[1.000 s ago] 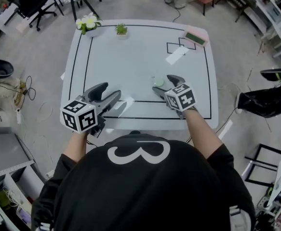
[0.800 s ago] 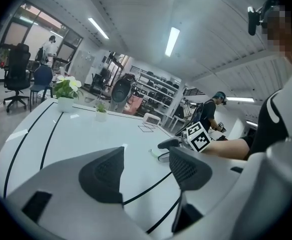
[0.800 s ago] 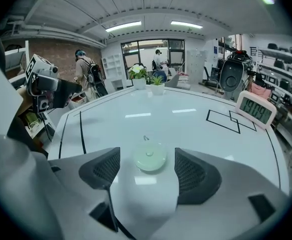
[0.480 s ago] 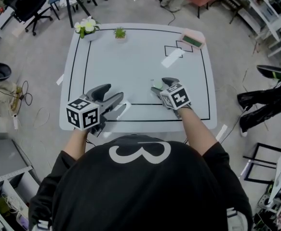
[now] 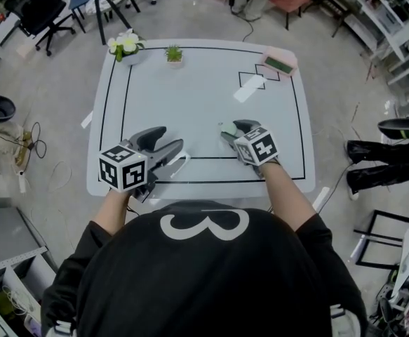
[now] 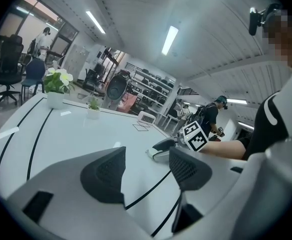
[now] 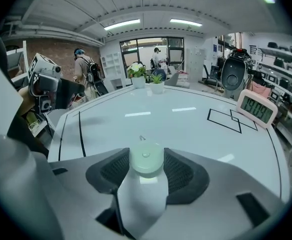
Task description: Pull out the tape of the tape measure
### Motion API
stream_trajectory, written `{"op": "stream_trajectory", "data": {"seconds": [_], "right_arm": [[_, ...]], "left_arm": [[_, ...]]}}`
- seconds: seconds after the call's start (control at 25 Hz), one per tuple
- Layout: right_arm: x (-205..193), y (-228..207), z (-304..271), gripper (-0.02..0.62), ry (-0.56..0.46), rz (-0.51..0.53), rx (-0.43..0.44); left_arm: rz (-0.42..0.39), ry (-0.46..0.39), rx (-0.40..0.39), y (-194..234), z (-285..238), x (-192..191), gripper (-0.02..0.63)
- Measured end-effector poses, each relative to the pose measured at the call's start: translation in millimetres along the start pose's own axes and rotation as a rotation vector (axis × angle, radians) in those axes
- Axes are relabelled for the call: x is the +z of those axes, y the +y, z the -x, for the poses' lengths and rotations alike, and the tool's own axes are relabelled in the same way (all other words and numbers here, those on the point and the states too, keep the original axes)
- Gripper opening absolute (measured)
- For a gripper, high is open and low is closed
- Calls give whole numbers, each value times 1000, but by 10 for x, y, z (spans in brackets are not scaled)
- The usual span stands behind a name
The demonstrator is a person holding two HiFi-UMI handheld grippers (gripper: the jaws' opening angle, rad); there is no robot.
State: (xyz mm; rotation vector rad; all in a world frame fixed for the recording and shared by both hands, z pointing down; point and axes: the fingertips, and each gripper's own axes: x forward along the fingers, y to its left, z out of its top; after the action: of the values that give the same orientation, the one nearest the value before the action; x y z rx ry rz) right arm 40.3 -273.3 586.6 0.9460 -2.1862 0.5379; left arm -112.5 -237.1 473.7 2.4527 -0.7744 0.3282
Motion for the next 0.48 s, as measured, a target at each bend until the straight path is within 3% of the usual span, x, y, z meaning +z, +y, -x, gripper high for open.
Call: {"op": "stream_trajectory", "data": {"seconds": [0.48], "right_arm": [[676,548,506,224,-137,77,145]], "left_arm": [[-29,-47,-74,-116,-45,216,261]]}}
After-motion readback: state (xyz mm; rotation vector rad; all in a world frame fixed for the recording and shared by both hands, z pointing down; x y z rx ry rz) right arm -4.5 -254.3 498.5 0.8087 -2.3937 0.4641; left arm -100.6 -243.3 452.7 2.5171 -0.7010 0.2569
